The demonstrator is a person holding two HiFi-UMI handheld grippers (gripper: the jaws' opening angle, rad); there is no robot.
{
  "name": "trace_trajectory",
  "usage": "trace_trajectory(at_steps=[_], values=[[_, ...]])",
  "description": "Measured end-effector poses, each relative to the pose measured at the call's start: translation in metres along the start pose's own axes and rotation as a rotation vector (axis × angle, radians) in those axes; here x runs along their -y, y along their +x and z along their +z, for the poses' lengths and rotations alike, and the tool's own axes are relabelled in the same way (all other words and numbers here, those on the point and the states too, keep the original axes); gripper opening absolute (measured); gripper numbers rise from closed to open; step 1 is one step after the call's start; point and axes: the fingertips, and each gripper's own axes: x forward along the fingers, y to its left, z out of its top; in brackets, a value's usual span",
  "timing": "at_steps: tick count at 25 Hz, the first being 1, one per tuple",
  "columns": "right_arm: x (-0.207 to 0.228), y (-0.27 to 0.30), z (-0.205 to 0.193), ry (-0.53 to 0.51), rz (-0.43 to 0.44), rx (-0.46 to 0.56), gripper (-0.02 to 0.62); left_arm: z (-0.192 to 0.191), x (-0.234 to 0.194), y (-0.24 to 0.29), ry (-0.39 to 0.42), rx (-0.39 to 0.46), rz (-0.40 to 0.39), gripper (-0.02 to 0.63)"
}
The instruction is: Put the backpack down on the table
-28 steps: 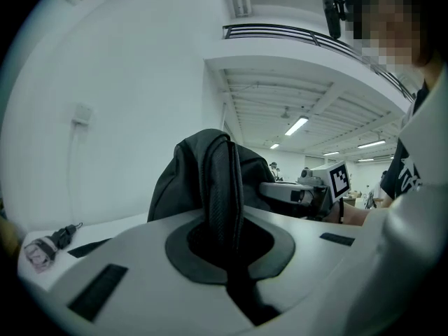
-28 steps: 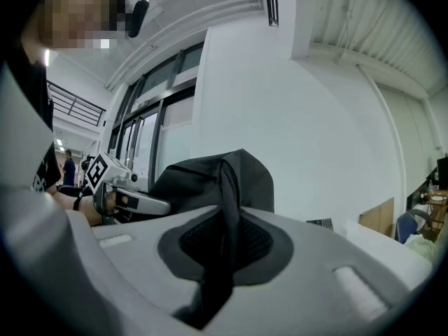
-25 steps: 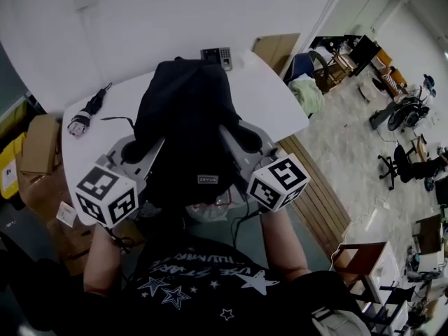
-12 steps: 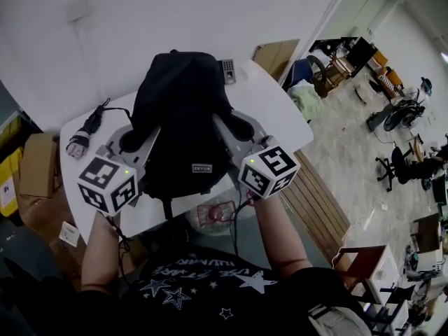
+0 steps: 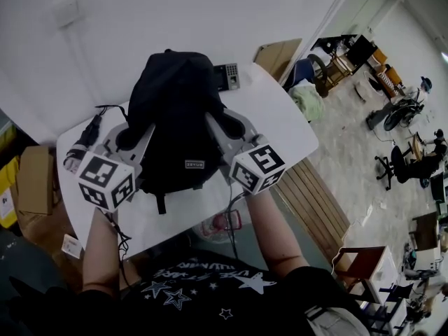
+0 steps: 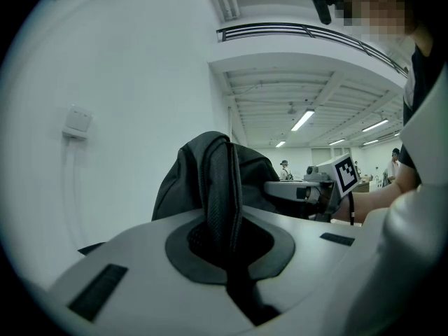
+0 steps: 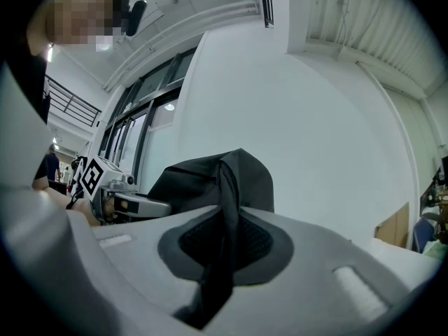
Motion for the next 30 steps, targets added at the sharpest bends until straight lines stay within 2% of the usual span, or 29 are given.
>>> trace_trajectory(at_steps=[7, 11, 18, 30], values=[[0.009, 0.030, -0.015, -0.027, 0.001, -0.002, 0.034, -0.017, -0.033, 0.016, -0.015, -0.006, 0.017, 0.012], [0.013, 0.034, -0.019, -0.025, 0.000, 0.007, 0.034, -0.020, -0.038, 0.020, -0.026, -0.001, -0.001, 0.014], [0.017, 0.026, -0.032, -0.010, -0.002, -0.019, 0.034, -0.032, -0.031, 0.026, -0.073, 0.031, -0.071, 0.014], [0.004, 0.018, -0.042, -0.009, 0.032, -0.073, 0.037, -0.047, -0.024, 0.016, -0.095, 0.060, -0.073, 0.015]])
